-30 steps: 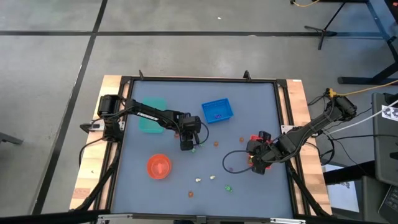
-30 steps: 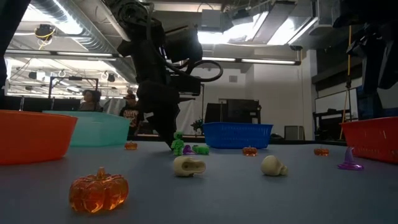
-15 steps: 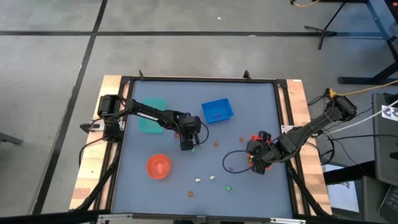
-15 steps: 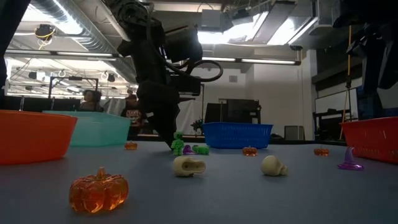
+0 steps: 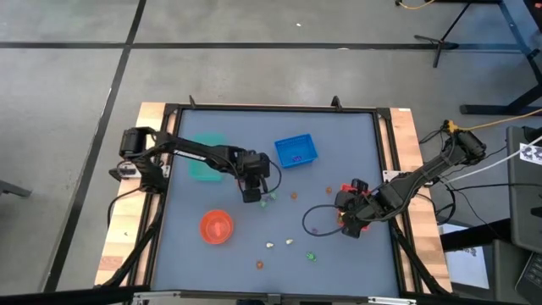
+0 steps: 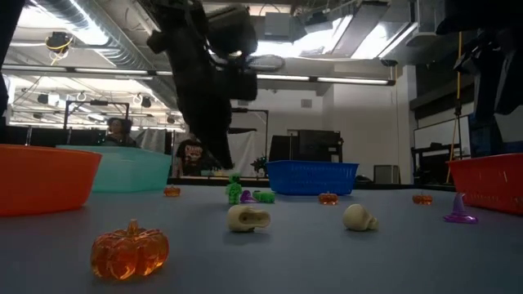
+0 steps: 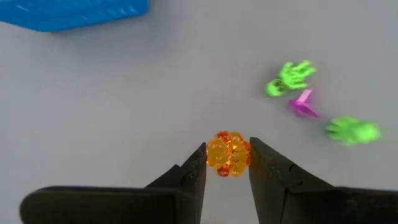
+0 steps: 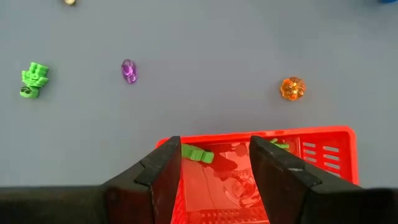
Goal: Sort Halloween decoration
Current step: Put the orange pumpkin toy into the orange bowl
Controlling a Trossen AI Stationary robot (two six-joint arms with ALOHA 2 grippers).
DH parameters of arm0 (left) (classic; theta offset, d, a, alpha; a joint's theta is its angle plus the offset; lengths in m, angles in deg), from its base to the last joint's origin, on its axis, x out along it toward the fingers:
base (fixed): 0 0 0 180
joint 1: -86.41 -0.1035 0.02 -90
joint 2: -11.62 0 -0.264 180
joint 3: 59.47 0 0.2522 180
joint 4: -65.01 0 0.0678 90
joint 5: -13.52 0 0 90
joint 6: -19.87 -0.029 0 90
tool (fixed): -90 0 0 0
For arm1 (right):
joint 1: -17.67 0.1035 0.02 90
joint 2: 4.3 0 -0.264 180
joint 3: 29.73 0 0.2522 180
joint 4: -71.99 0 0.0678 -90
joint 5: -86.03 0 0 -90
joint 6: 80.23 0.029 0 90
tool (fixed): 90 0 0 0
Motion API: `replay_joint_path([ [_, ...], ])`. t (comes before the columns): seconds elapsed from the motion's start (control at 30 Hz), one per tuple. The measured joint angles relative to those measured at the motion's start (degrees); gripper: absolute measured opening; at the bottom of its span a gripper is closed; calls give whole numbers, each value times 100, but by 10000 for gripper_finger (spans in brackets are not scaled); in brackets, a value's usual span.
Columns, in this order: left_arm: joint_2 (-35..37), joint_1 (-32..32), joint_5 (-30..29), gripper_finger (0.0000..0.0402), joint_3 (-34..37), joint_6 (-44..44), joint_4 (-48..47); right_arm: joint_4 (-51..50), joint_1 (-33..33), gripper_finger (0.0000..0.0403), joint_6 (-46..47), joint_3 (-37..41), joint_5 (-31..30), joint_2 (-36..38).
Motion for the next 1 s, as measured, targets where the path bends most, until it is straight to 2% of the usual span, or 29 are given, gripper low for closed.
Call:
replay_joint_path([
  [0.17, 400, 145, 455, 78, 0, 422, -410, 19, 0, 189, 0, 0, -67, 0],
  [0.33, 728, 589, 711, 78, 0, 758, -703, 72, 2, 189, -3, 0, -250, 0],
  [0.53, 945, 1311, 739, 78, 0, 1308, -927, 190, 1, 189, -216, 0, -389, 0],
  [1.0, 948, 2881, 641, 78, 0, 3426, -1418, 1249, 2, 189, -1549, 0, -333, 0],
])
